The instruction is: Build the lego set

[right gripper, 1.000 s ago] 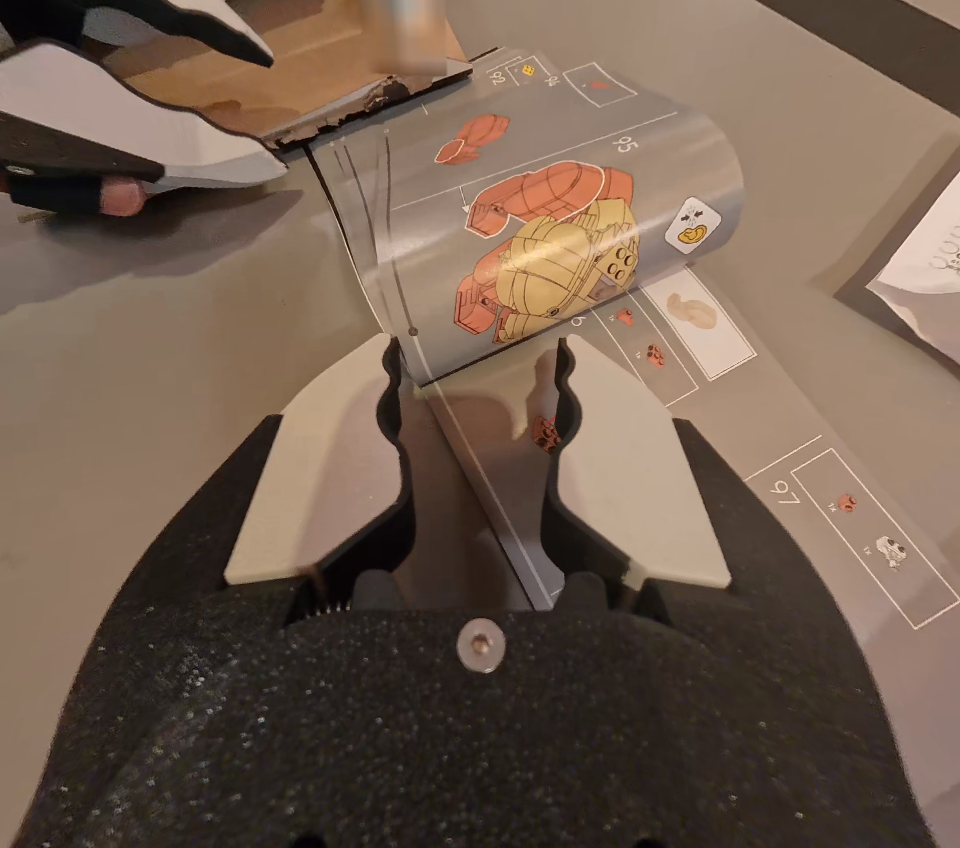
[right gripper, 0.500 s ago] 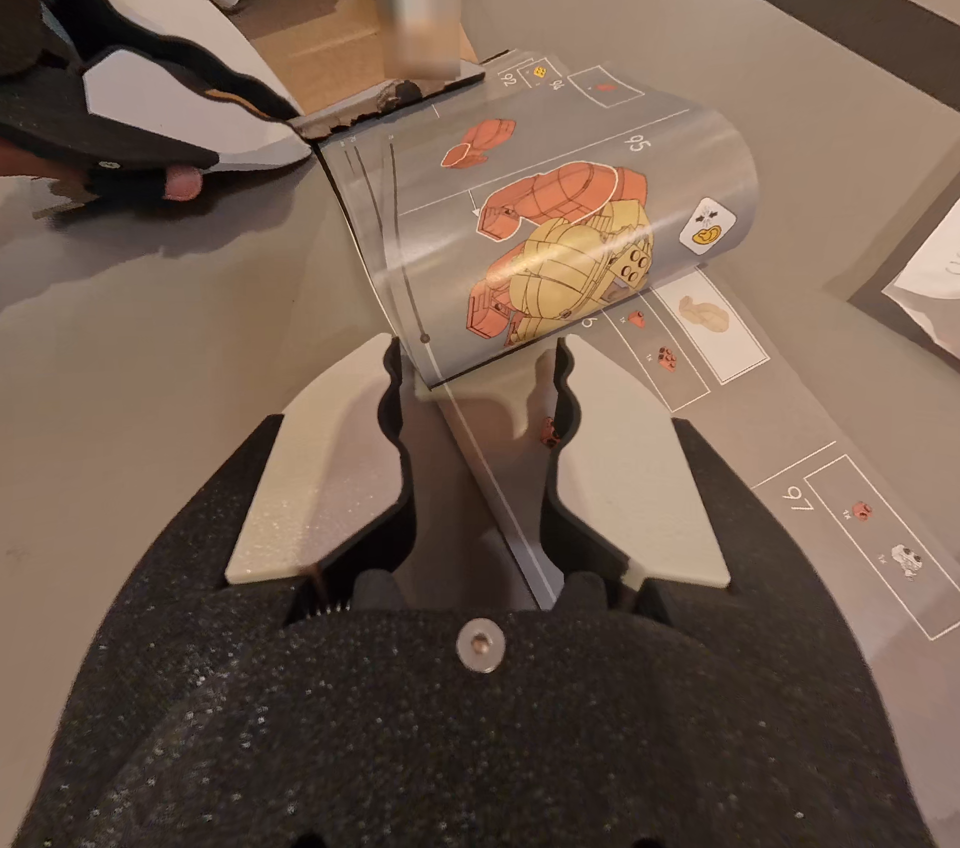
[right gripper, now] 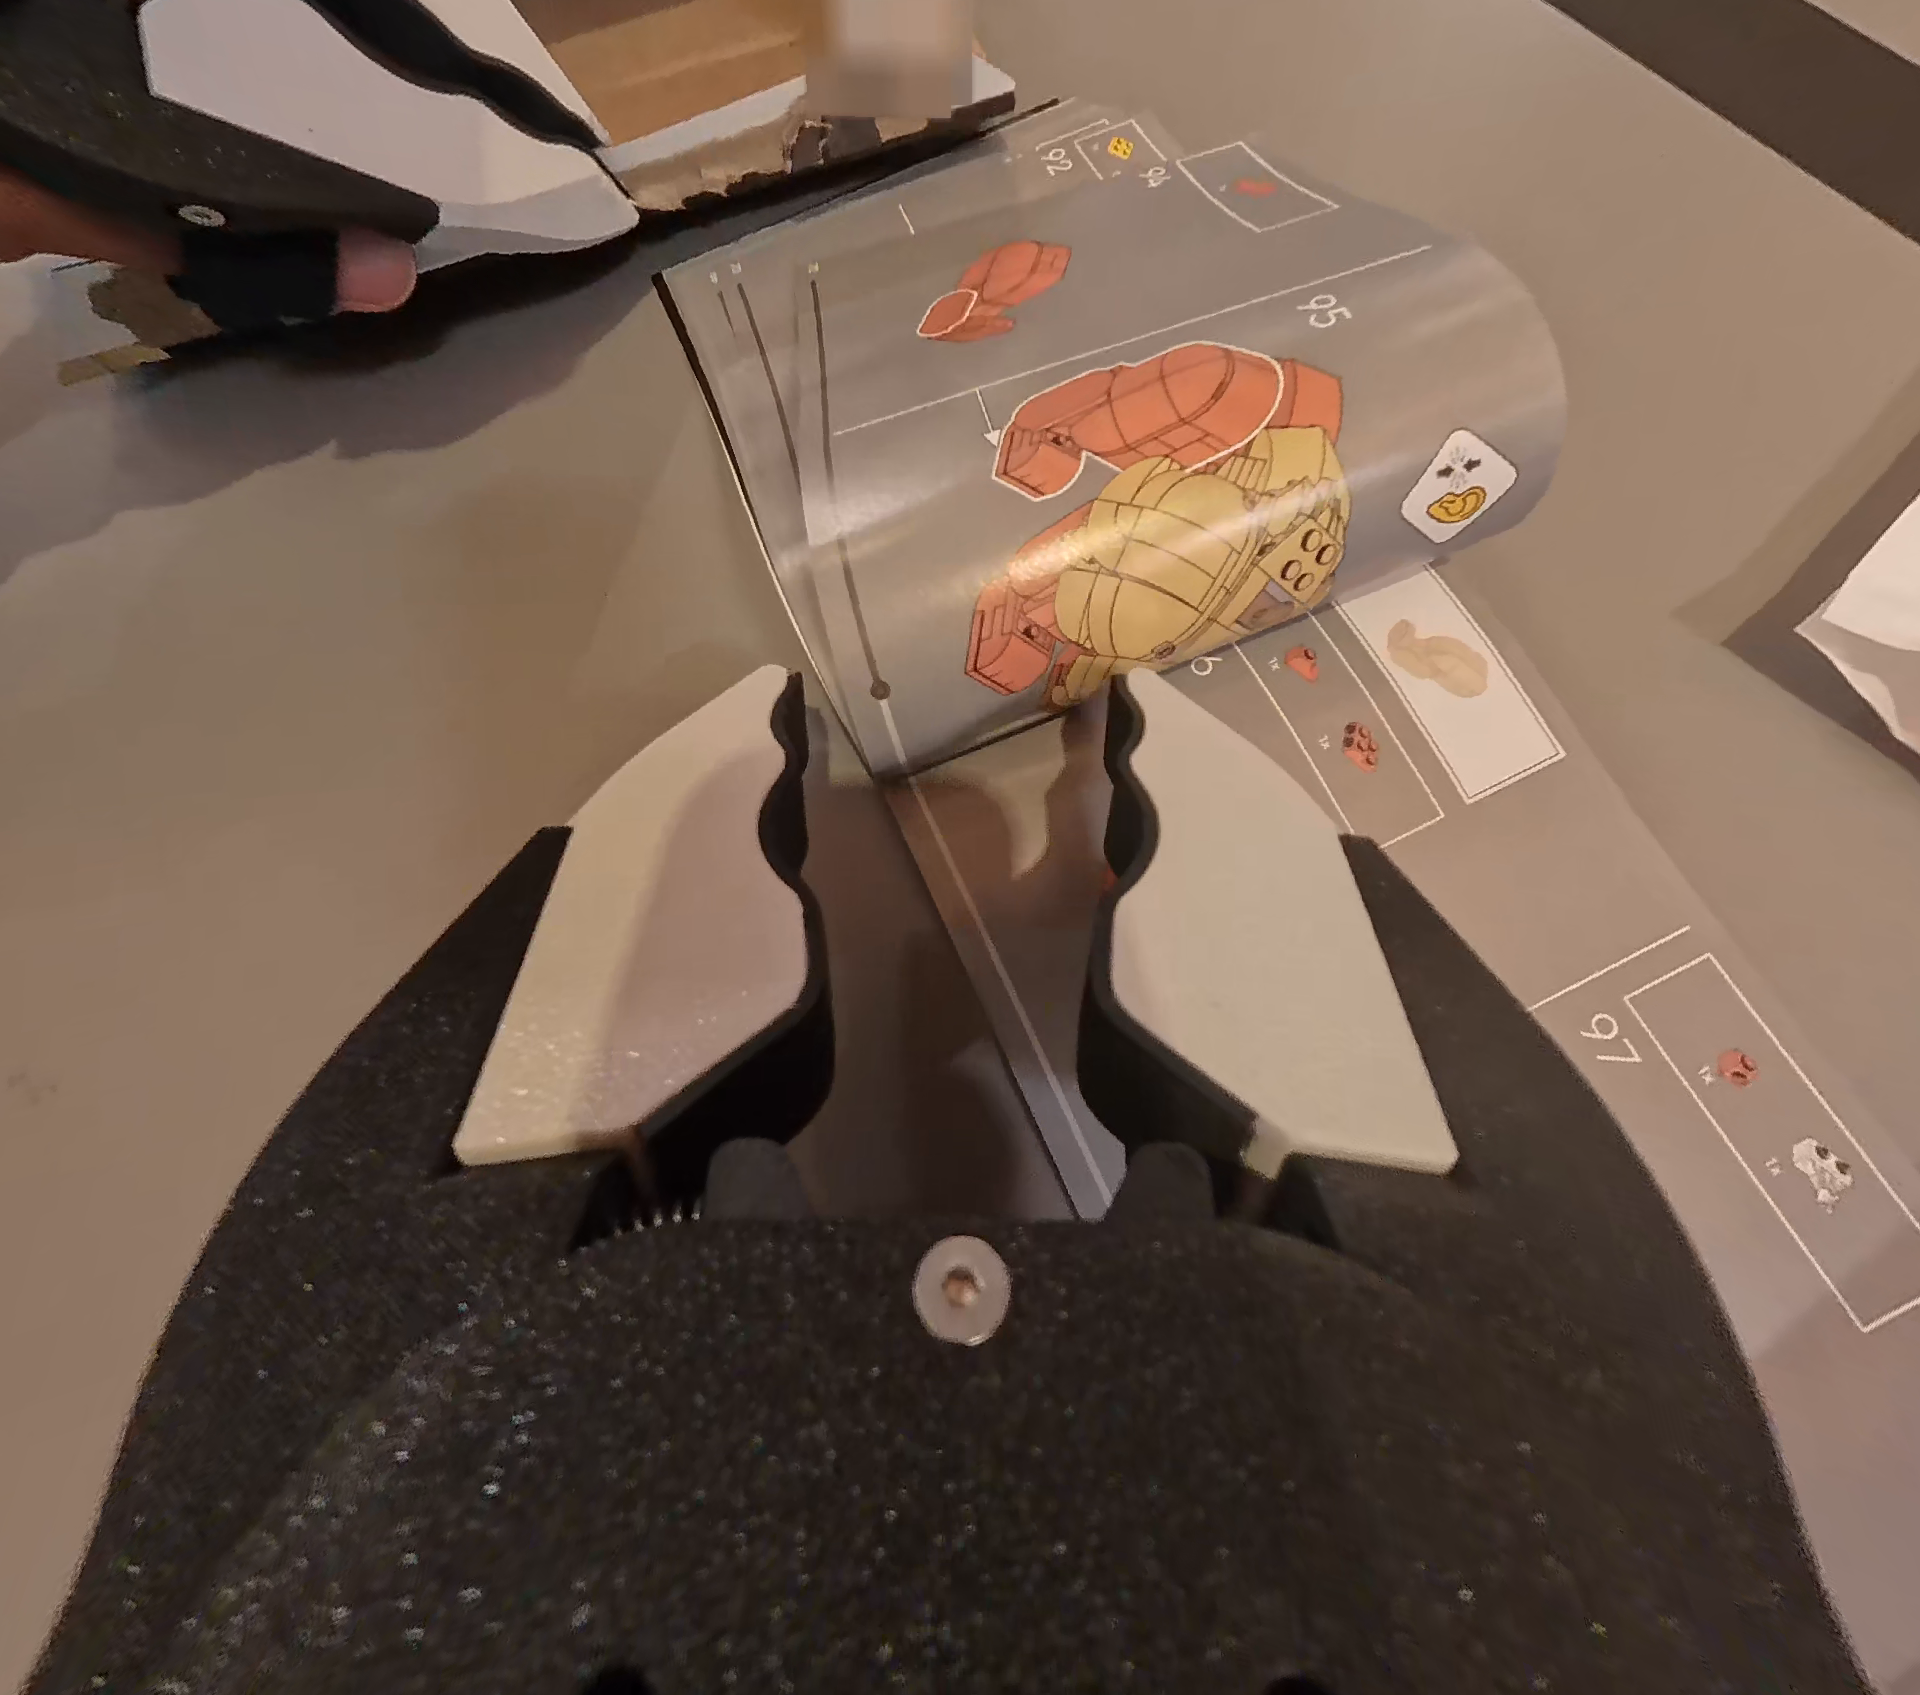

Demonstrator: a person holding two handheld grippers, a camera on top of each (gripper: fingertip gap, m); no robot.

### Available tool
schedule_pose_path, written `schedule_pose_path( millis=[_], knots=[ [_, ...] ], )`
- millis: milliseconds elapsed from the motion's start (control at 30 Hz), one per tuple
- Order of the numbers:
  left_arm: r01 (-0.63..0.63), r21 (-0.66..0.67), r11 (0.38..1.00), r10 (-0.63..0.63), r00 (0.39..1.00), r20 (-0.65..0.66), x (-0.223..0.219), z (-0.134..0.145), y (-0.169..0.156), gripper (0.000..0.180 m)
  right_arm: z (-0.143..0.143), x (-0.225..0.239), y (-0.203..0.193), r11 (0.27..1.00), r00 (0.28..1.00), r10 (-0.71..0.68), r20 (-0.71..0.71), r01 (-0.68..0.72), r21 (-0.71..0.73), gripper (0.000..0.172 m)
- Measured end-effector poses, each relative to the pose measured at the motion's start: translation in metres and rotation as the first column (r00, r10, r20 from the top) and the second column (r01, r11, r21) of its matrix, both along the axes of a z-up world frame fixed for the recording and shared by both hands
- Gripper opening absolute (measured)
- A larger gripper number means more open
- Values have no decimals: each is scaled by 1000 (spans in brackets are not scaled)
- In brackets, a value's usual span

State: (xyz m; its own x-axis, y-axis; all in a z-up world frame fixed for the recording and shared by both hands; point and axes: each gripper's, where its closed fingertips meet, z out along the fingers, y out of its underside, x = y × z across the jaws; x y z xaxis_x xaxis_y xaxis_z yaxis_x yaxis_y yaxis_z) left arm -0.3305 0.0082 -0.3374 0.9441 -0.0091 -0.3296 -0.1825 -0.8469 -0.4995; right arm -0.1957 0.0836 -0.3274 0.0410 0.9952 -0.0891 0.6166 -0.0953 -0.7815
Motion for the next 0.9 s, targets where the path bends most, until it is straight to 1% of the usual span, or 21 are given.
schedule_pose_path(
  millis=[333,733,900],
  knots=[
    [-4,21,1000,3,1000,15,-1,4,0,3,0,-10,-7,997,997,60,40,-62,41,56],
    [3,-17,1000,-2,1000,23,1,-4,-1,3,-1,-11,-8,995,997,59,54,-63,82,56],
    [6,-18,1000,-6,999,39,3,-7,0,6,-2,-10,-8,994,997,55,55,-60,88,57]
  ],
)
